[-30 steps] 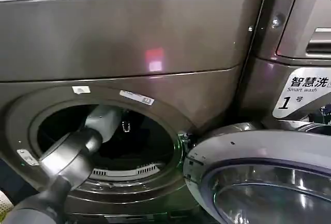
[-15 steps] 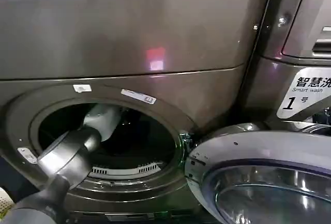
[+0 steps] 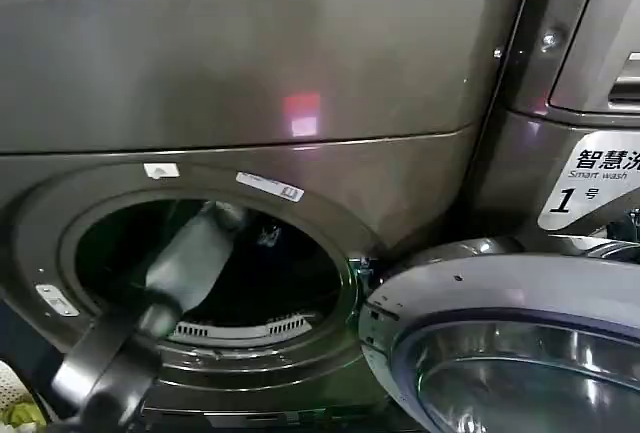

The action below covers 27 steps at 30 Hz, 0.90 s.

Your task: Grasp the clothes from the dryer.

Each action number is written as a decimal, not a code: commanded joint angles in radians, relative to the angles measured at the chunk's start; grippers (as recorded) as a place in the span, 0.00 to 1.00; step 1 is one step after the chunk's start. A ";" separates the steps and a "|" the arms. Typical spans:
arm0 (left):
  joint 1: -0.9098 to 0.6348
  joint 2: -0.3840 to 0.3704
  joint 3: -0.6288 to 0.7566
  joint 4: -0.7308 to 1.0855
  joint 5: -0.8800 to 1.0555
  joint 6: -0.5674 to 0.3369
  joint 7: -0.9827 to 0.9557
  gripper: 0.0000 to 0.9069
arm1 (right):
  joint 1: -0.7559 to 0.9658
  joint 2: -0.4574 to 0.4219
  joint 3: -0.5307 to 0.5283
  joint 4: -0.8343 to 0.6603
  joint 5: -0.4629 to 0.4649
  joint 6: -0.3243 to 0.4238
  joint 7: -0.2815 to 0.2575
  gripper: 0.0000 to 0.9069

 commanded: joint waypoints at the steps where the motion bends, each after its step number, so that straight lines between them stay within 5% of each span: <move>1: 0.196 -0.040 -0.168 -0.329 -0.344 -0.097 -0.373 0.00 | 0.007 0.001 -0.004 0.011 0.001 0.019 -0.009 1.00; 15: 0.401 -0.185 -0.290 -0.573 -0.344 -0.198 -0.695 0.00 | -0.003 0.003 0.000 0.033 -0.019 0.074 -0.025 1.00; 27: 0.439 -0.186 -0.292 -0.587 -0.292 -0.127 -0.663 0.00 | -0.012 -0.010 0.010 0.038 -0.040 0.077 -0.039 1.00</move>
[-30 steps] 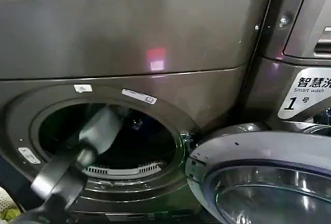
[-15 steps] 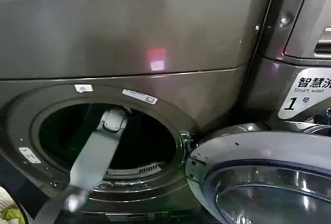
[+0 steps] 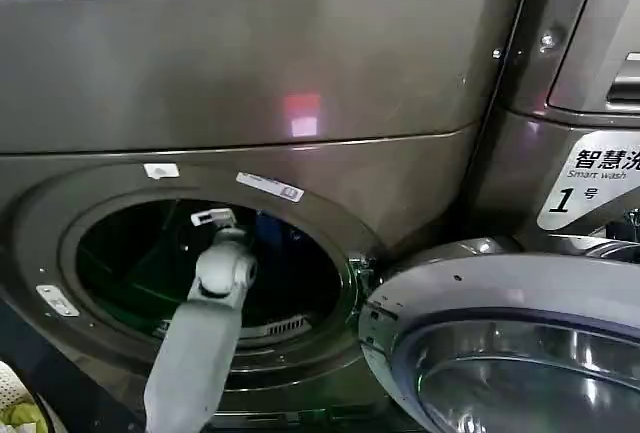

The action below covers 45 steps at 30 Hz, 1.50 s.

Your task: Grasp the clothes from the dryer.

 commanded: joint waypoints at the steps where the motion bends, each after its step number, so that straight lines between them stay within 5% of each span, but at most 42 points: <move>1: 0.037 -0.019 -0.016 -0.040 0.015 0.012 -0.029 0.00 | -0.001 -0.005 0.004 -0.004 -0.007 0.008 -0.006 1.00; 45: 0.006 0.004 -0.016 -0.028 0.011 0.020 0.008 0.00 | 0.007 -0.008 0.015 0.017 -0.024 -0.019 -0.031 1.00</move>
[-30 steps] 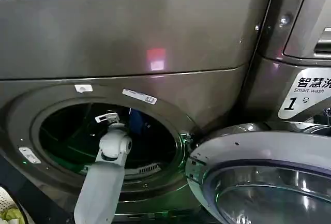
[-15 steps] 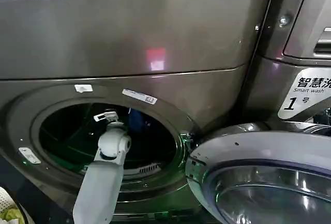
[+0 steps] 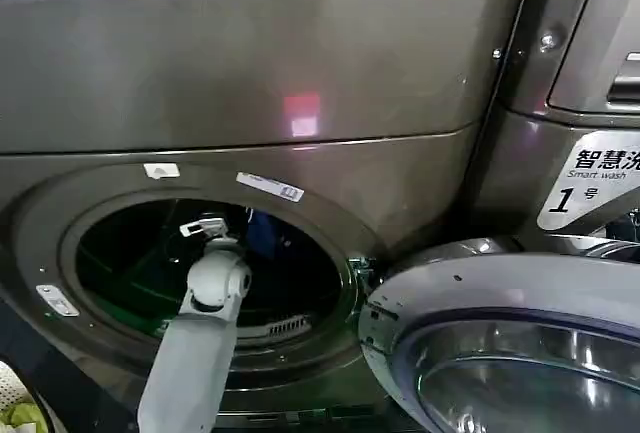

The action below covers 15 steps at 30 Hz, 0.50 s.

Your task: Grasp the clothes from the dryer.

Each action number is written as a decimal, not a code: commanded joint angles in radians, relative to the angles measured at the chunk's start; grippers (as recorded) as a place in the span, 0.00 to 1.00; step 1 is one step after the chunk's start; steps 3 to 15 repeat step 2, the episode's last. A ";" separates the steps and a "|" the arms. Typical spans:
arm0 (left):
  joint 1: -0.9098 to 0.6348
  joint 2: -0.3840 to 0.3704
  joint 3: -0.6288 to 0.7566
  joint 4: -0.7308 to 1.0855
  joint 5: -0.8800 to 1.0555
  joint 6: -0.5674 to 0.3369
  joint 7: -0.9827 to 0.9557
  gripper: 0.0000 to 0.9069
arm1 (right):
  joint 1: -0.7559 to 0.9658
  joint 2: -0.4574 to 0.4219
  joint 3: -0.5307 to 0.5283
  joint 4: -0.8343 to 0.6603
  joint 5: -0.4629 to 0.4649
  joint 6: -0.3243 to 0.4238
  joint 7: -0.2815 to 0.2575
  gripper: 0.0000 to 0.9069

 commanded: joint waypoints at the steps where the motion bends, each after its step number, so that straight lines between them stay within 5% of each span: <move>1: -0.006 0.001 0.000 0.013 0.004 -0.003 0.004 0.00 | 0.002 0.001 0.000 -0.003 -0.001 -0.003 -0.004 1.00; 15: -0.009 -0.004 0.000 0.020 0.006 -0.004 0.004 0.00 | 0.001 0.000 0.000 -0.008 -0.001 -0.002 -0.005 1.00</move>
